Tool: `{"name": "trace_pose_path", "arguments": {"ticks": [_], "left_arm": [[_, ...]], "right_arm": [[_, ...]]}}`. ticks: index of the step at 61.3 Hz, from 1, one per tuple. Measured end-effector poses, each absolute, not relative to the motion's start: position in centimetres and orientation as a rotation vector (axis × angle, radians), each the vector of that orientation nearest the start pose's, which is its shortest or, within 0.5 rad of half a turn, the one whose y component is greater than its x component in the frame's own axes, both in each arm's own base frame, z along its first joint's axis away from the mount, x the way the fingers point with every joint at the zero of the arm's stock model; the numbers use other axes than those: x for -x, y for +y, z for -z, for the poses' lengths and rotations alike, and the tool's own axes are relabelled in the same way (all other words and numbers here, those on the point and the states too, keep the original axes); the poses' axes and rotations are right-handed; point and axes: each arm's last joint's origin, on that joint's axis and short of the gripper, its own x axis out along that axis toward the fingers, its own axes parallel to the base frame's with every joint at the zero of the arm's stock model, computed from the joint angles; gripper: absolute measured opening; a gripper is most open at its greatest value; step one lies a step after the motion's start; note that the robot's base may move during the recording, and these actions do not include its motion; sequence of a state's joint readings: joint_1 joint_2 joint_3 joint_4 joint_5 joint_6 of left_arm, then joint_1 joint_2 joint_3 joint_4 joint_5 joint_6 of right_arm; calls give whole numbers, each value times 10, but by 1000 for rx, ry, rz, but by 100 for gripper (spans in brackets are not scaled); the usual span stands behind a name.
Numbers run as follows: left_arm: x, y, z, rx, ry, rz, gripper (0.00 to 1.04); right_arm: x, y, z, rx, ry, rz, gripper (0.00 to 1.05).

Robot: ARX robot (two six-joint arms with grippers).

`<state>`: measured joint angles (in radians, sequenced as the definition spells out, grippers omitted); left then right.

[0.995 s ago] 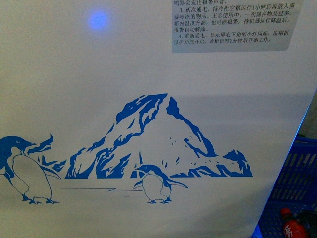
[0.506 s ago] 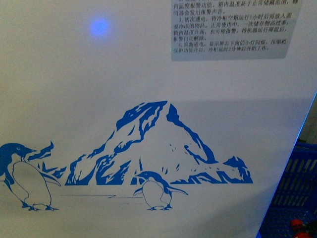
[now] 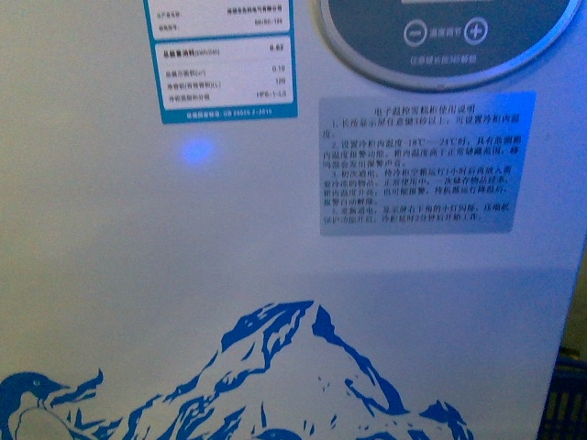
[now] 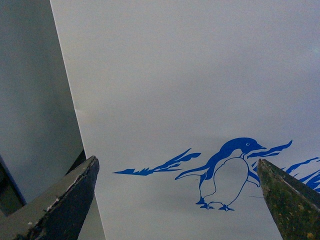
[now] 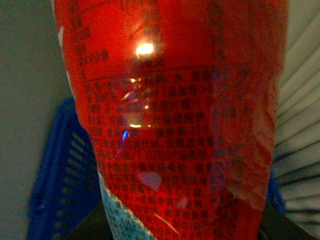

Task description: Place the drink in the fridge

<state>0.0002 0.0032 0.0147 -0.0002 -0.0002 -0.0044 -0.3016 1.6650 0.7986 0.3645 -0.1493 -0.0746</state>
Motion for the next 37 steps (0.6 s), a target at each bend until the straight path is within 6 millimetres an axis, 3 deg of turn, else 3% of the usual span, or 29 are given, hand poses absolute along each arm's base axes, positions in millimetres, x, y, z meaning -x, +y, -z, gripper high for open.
{"name": "trace_pose_path", "arguments": {"ticks": [6,11,24,37], "left_arm": [[-97,0,-168,4,-11,0,97],[-97,0,-168,4,-11,0,97],[-97,0,-168,4,-11,0,97],[-97,0,-168,4,-11,0,97]], "right_arm": [[-284,-88,-232,-35,316,129,40],[-250,-82,-269,-24,186,136,40],[-201,-72,-301,-18,43,144,40],[-156,-59,-310,-26,-47,163,40]]}}
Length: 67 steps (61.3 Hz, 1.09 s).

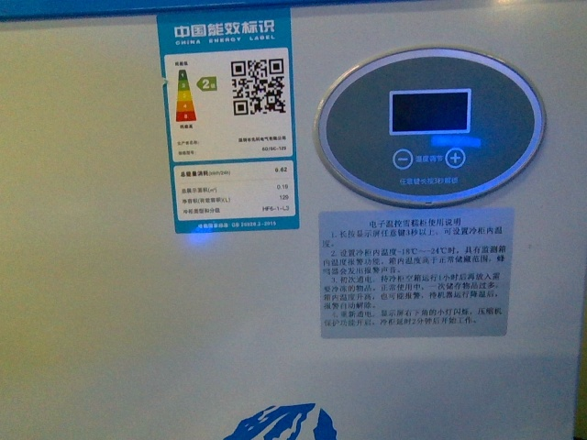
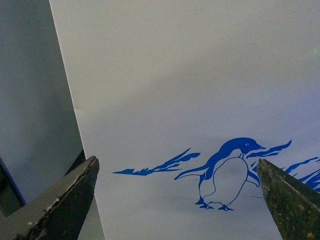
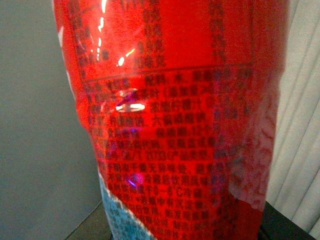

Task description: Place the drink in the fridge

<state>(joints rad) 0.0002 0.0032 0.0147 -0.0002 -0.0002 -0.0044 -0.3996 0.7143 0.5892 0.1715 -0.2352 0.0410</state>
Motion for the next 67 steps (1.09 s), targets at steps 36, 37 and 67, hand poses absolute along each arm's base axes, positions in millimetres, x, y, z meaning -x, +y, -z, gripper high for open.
{"name": "trace_pose_path", "arguments": {"ticks": [36,37,67], "left_arm": [[-97,0,-168,4,-11,0,97],[-97,0,-168,4,-11,0,97],[-97,0,-168,4,-11,0,97]], "right_arm": [[-101,-8,-293,19,-187,205,40],[-101,-8,-293,19,-190,204,40],[-102,-4,-289,28,-198,215,40]]}}
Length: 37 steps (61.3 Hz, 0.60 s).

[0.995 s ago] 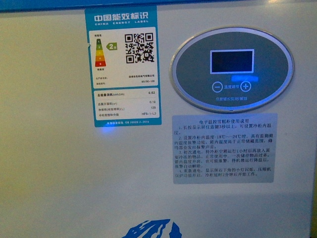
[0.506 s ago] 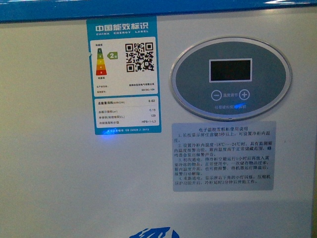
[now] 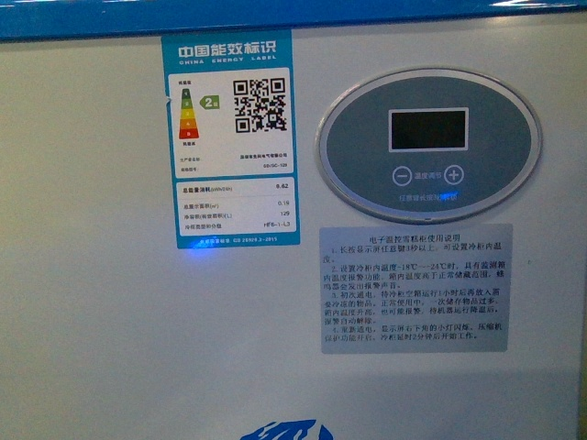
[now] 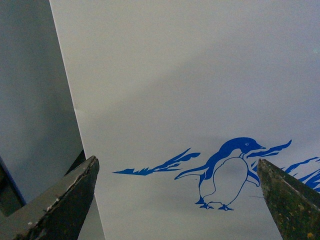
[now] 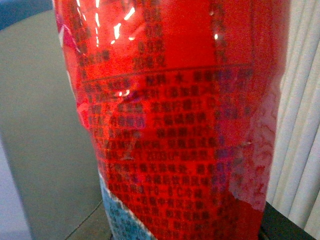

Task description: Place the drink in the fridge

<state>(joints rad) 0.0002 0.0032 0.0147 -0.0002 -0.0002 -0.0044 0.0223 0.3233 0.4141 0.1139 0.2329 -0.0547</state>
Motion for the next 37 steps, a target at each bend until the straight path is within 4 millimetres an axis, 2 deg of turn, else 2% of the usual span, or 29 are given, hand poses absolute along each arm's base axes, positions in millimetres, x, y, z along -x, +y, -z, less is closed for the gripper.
{"name": "trace_pose_path", "arguments": {"ticks": [37], "left_arm": [[-97,0,-168,5,-11,-1,97]], "right_arm": [[-103,-4,-287,31,-193,218,40]]}}
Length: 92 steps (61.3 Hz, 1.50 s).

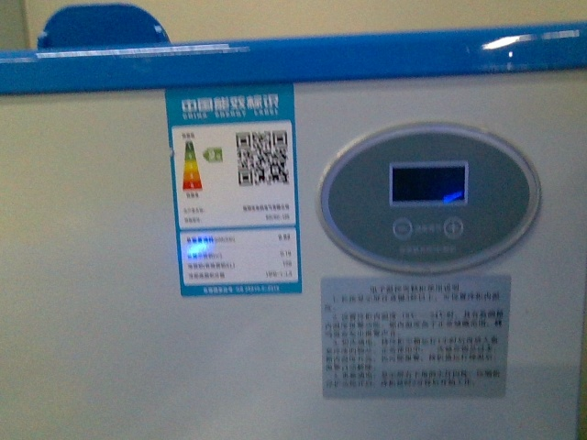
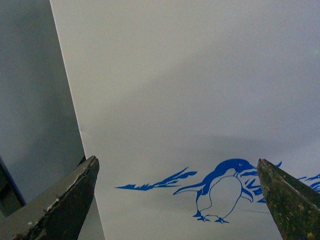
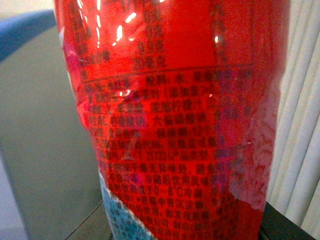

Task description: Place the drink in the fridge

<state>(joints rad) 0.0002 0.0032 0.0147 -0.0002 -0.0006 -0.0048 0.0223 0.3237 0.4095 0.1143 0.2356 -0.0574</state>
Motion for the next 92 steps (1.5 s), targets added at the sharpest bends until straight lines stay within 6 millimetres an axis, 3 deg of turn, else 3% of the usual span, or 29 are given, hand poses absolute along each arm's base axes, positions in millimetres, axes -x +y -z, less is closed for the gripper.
{"name": "trace_pose_path", "arguments": {"ticks": [87,92], "left_arm": [[-97,0,-168,5,-10,0,97],[-102,-1,-168,56,137,141,97]], "right_arm": [[-103,-4,-288,39,-195,218,39],[-103,-4,-288,39,-195,220,39]]}}
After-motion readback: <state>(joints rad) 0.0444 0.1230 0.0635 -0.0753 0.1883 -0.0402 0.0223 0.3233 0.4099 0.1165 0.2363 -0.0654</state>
